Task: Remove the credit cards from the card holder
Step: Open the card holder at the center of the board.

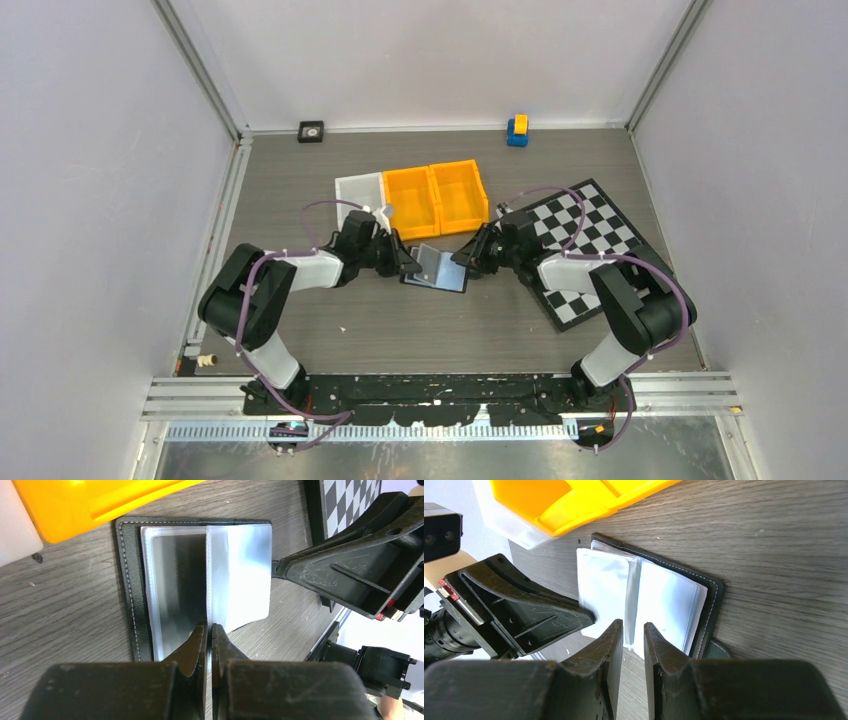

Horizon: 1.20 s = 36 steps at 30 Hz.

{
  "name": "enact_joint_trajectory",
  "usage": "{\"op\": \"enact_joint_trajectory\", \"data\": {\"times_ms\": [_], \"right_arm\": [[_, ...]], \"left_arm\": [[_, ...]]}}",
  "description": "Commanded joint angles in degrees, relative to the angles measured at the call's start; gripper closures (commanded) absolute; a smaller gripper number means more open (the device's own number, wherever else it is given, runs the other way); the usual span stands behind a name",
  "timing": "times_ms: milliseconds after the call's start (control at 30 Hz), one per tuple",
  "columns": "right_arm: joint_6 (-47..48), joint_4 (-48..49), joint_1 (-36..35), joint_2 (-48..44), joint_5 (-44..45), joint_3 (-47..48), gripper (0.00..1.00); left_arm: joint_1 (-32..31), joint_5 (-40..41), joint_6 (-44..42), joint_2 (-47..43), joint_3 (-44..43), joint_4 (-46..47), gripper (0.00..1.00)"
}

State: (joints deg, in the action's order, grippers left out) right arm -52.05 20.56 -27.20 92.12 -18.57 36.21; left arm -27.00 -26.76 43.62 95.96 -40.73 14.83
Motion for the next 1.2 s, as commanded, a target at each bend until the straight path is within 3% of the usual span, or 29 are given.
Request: {"op": "enact_joint_trajectory", "data": {"times_ms": [0, 267, 1167], "right_arm": [[0.2, 2.8, 0.0, -0.5, -2.1, 1.1, 0.73], [-0.2, 3.8, -0.3, 2.4, -4.7, 2.3, 0.57], [3.0, -6.3, -2.2, 8.2, -3.0, 8.7, 0.63]], "left_arm": [[-0.1, 1.4, -0.5, -3.0, 2.1, 2.8, 1.0], [-0.1, -1.0, 0.6, -2.4, 2.1, 4.8, 1.0], [-0.1, -1.1, -0.2, -1.8, 0.7, 2.5, 0.9]]}}
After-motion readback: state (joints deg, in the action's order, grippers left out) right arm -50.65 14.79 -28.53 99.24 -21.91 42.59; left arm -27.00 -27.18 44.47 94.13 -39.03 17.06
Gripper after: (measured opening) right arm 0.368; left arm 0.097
